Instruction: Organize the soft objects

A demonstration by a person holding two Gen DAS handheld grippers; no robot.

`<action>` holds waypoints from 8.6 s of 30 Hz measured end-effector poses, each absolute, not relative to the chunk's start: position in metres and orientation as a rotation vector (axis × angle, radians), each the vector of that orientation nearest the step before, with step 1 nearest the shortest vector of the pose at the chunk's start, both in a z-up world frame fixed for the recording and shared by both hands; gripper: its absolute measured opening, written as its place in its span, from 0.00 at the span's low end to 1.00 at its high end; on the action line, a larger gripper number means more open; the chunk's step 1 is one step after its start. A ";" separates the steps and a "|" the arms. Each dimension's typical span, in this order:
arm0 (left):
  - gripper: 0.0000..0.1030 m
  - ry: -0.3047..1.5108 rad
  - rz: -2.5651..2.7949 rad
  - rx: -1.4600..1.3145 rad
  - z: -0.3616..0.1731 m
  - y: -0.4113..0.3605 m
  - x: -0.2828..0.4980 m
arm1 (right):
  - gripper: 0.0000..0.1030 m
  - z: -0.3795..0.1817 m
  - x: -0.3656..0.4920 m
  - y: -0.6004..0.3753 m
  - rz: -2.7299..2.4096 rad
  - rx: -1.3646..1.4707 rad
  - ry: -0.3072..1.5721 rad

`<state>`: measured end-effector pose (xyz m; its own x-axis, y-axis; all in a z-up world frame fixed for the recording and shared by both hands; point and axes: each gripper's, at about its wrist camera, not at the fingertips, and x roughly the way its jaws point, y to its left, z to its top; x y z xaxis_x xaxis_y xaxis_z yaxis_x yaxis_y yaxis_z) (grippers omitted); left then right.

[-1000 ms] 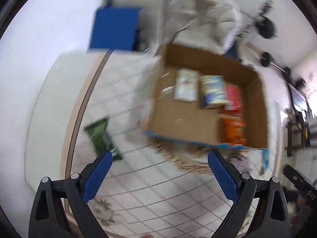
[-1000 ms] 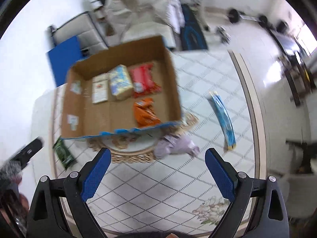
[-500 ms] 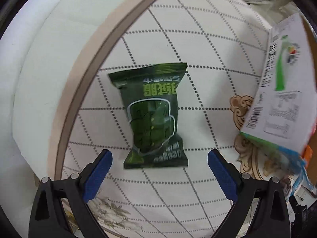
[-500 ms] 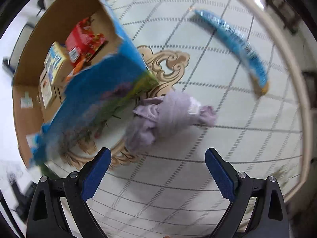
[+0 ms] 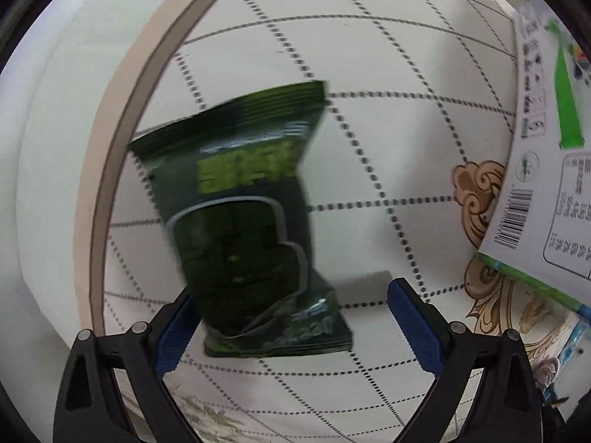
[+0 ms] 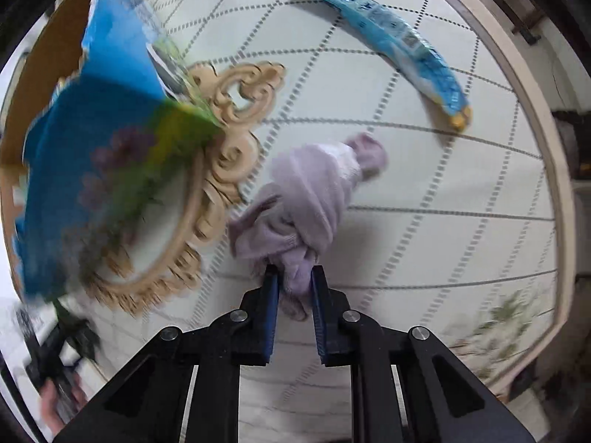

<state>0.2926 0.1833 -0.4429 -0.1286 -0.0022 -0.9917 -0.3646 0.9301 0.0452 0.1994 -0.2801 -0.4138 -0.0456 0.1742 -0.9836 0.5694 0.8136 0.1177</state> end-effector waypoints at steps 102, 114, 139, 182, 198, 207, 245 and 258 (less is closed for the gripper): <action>0.98 1.336 -0.054 -0.017 -0.223 0.002 0.338 | 0.92 -0.246 0.347 -0.193 0.019 0.033 1.413; 0.98 1.244 -0.035 -0.048 -0.183 -0.002 0.305 | 0.92 -0.213 0.314 -0.200 0.100 0.108 1.350; 0.98 1.434 0.016 0.156 -0.313 -0.140 0.358 | 0.82 -0.439 0.322 -0.418 -0.304 0.342 1.697; 0.98 1.346 0.048 0.025 -0.241 0.075 0.342 | 0.15 -0.256 0.409 -0.087 0.360 0.344 1.495; 0.98 1.369 -0.006 0.018 -0.248 0.062 0.346 | 0.44 -0.289 0.415 -0.100 0.323 0.384 1.536; 0.98 1.353 -0.074 0.024 -0.245 0.022 0.347 | 0.73 -0.286 0.379 -0.163 0.082 0.232 1.514; 0.98 1.065 -0.043 -0.024 -0.066 -0.021 0.190 | 0.95 -0.056 0.173 -0.217 -0.003 0.070 1.077; 0.98 1.005 0.005 -0.041 -0.029 -0.011 0.144 | 0.95 -0.010 0.121 -0.203 0.031 0.029 0.993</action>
<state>0.1443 -0.0115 -0.0291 0.5358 -0.0145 -0.8442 -0.0236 0.9992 -0.0321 0.1212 -0.2035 -0.0104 0.5455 0.0397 -0.8372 -0.0133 0.9992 0.0387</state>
